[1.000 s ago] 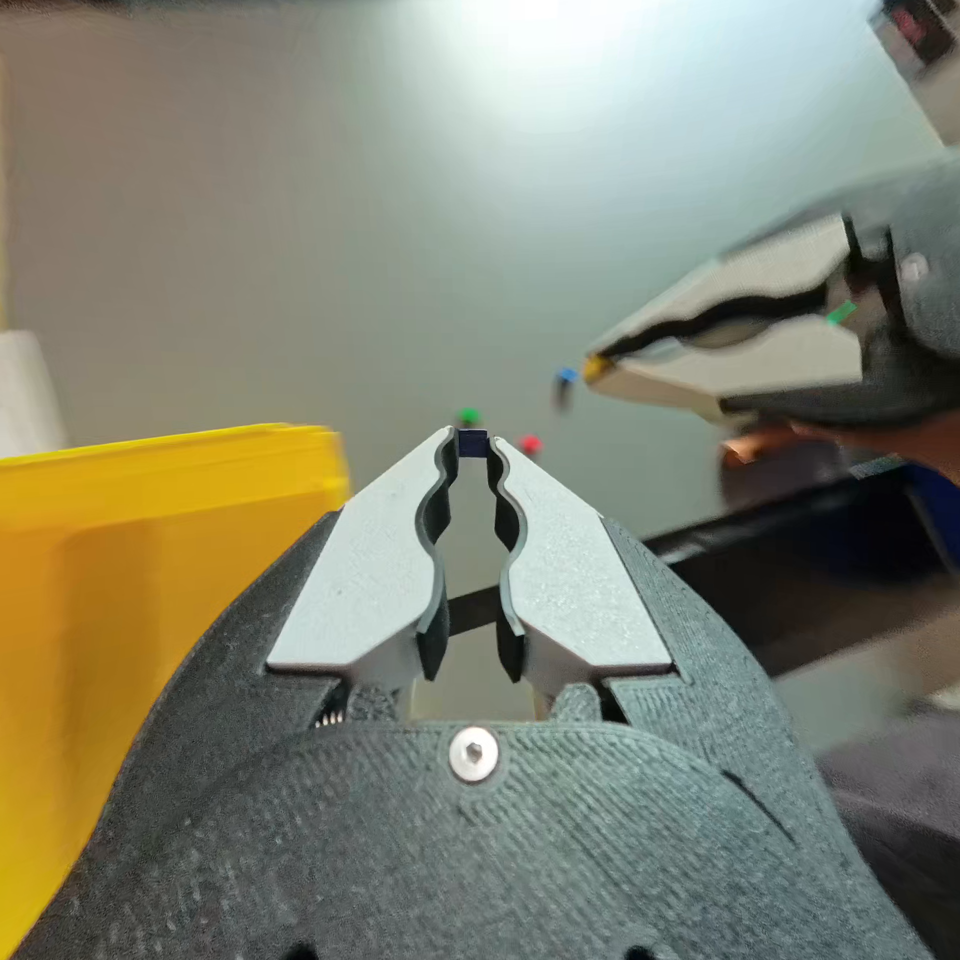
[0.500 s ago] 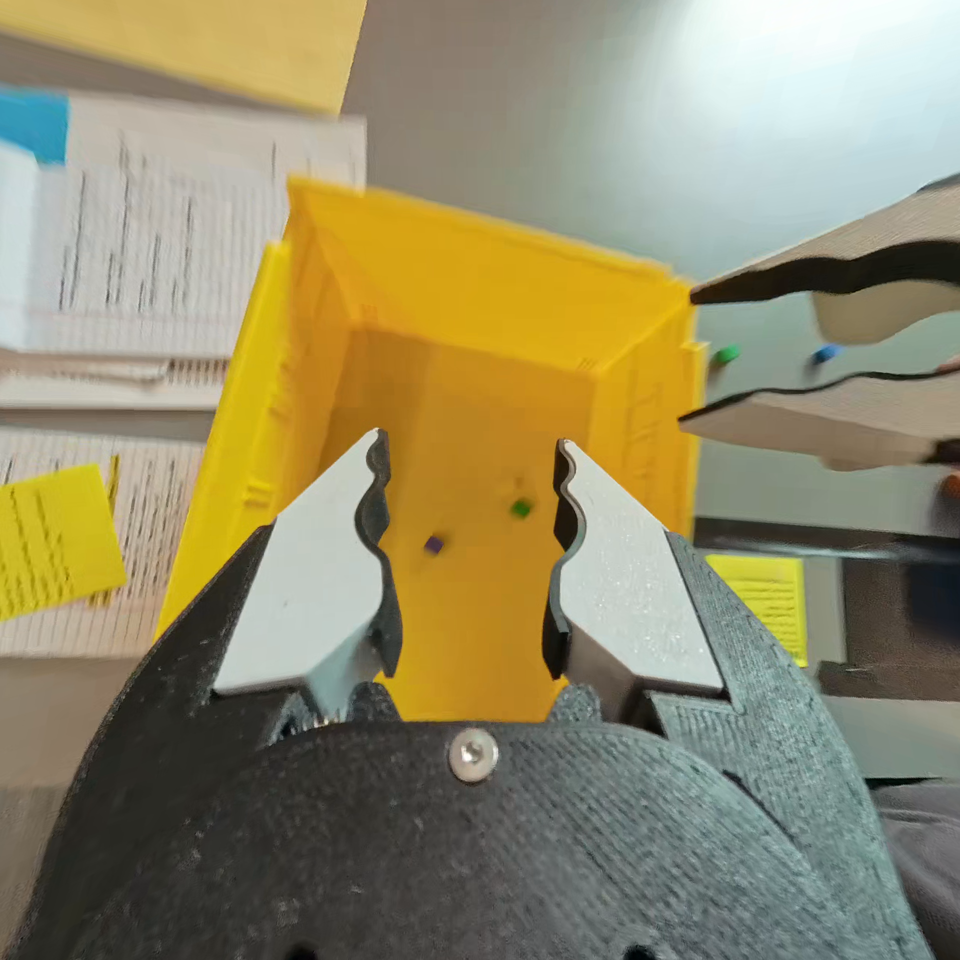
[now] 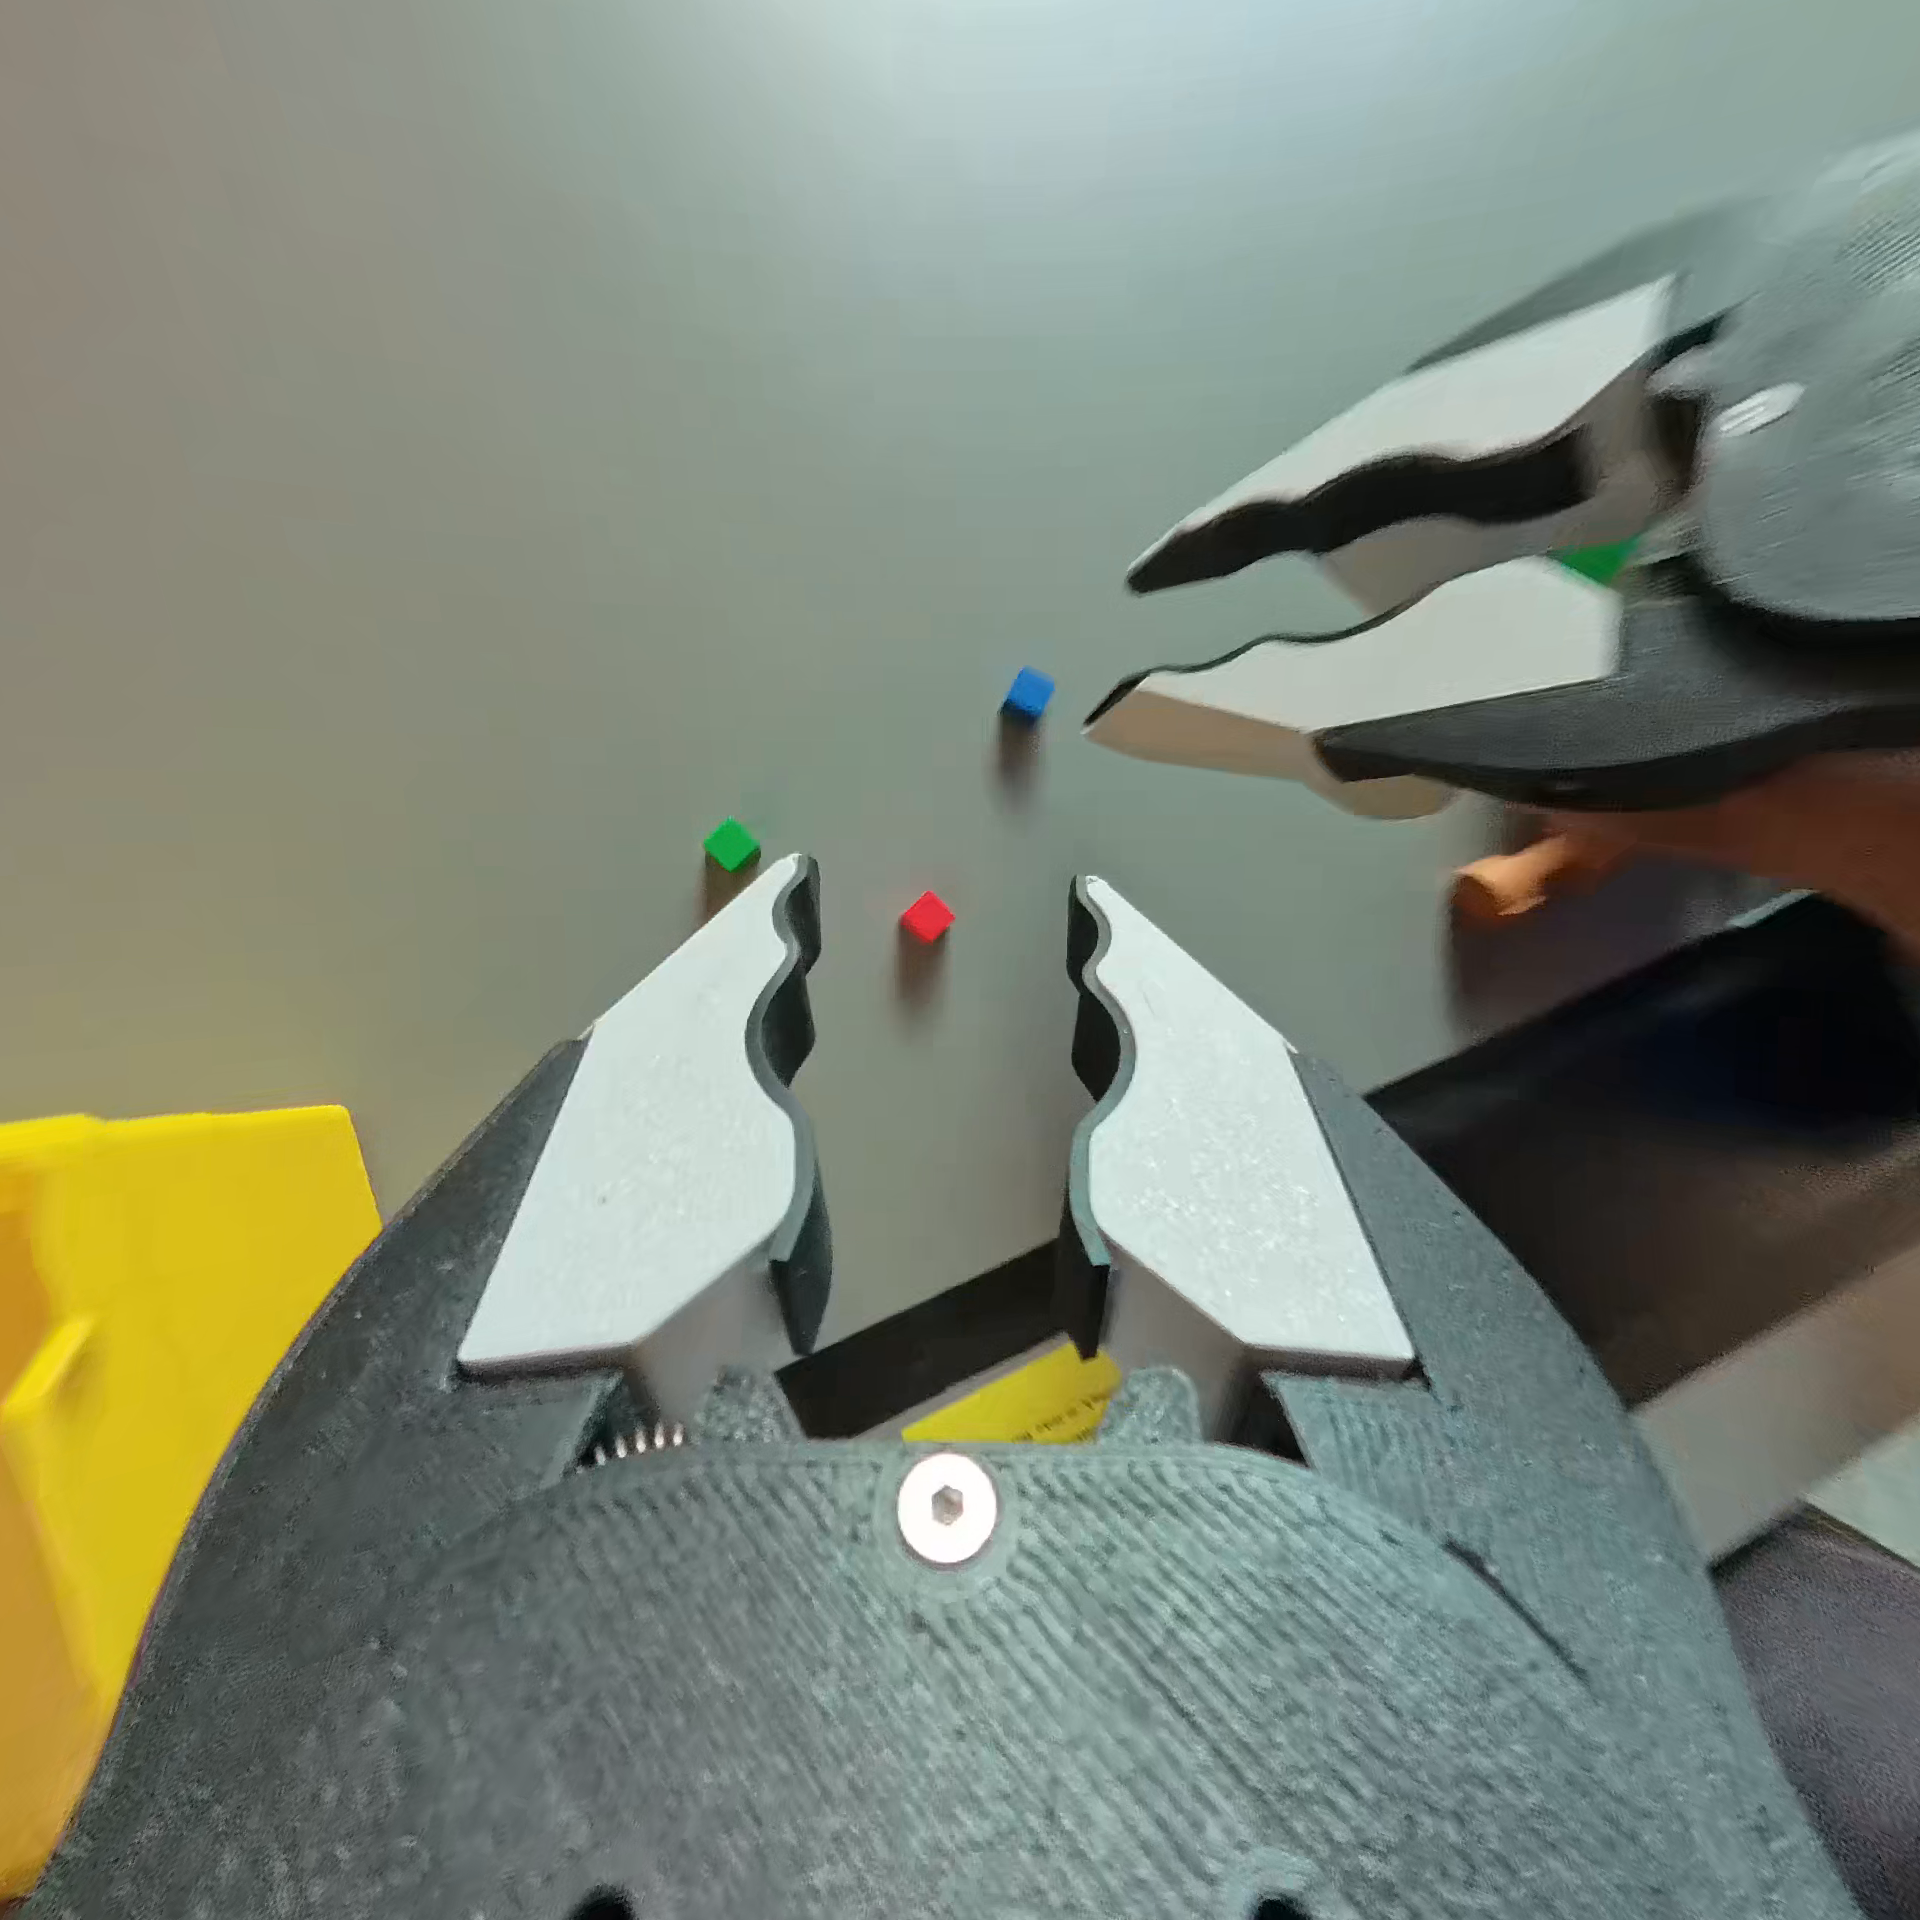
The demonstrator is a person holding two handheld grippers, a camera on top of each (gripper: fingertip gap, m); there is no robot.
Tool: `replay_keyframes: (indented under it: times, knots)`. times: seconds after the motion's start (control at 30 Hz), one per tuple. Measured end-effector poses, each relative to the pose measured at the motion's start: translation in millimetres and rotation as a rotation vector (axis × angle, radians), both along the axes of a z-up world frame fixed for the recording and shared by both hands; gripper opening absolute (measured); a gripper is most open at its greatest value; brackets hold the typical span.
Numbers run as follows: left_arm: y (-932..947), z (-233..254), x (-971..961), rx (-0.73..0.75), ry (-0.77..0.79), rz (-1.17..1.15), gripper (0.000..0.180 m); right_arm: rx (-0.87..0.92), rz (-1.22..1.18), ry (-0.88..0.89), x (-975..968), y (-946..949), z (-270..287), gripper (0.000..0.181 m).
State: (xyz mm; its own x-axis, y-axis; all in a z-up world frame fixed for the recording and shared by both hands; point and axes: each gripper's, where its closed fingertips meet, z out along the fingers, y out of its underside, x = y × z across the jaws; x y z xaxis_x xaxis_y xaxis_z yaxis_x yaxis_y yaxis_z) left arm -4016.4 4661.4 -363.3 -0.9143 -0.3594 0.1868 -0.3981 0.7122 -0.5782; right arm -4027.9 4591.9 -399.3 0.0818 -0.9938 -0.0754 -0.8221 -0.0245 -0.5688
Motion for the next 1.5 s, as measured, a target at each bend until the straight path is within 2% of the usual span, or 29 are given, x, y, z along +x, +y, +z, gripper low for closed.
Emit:
replay_keyframes:
  times: [0.07,0.17,0.27,0.33,0.5,0.6,0.7,0.8,0.9,1.0,1.33,1.37,1.4,1.43,1.47,1.5]
  knots:
    - [1.6,-35.5,5.7,0.112,-0.020,0.028,0.045,0.006,0.025,0.025,4.9,3.7,-10.2,0.032]
    - [-0.7,-57.5,4.5,0.144,0.022,0.038,0.042,0.024,0.057,0.051,8.7,8.9,-22.3,0.029]
    - [0.6,-63.4,4.5,0.158,0.007,0.010,0.012,0.014,0.089,0.055,8.2,10.8,-26.2,0.009]
    - [1.9,-62.8,3.1,0.154,0.016,0.000,0.012,0.006,0.104,0.051,7.2,10.5,-25.3,0.009]
    - [4.3,-26.6,1.6,0.069,0.033,0.019,0.012,0.011,0.113,-0.013,14.8,10.4,2.5,0.009]
    - [14.8,15.2,4.0,0.026,0.014,0.026,0.011,0.020,0.129,-0.119,31.8,22.6,46.6,0.009]
    - [39.6,67.4,6.8,0.003,0.094,0.065,0.012,0.027,0.182,-0.221,49.2,48.3,96.3,0.009]
    - [85.1,101.0,36.4,-0.003,0.017,0.157,0.011,0.078,0.245,-0.329,68.0,88.6,139.7,0.009]
    - [145.8,93.9,72.2,0.118,-0.095,0.227,0.011,0.146,0.335,-0.360,88.7,145.2,156.7,0.008]
    - [192.1,78.7,94.4,0.174,-0.092,0.301,0.011,0.124,0.446,-0.320,105.3,195.9,144.3,0.008]
    - [240.8,65.6,118.0,0.162,-0.071,0.354,0.011,0.096,0.503,-0.245,123.9,248.8,122.8,0.008]
    - [242.8,64.9,120.6,0.166,-0.082,0.362,0.015,0.093,0.499,-0.242,124.5,249.2,121.8,0.011]
    - [245.8,64.9,126.0,0.174,-0.107,0.387,0.041,0.084,0.490,-0.242,126.0,248.4,121.2,0.030]
    - [250.2,65.4,133.0,0.191,-0.140,0.418,0.078,0.066,0.469,-0.245,128.8,245.2,120.9,0.056]
    - [253.2,65.8,138.2,0.209,-0.164,0.437,0.098,0.045,0.442,-0.251,131.5,240.4,121.7,0.072]
    - [255.8,66.7,143.0,0.227,-0.189,0.453,0.112,0.029,0.415,-0.264,133.7,234.0,124.3,0.082]
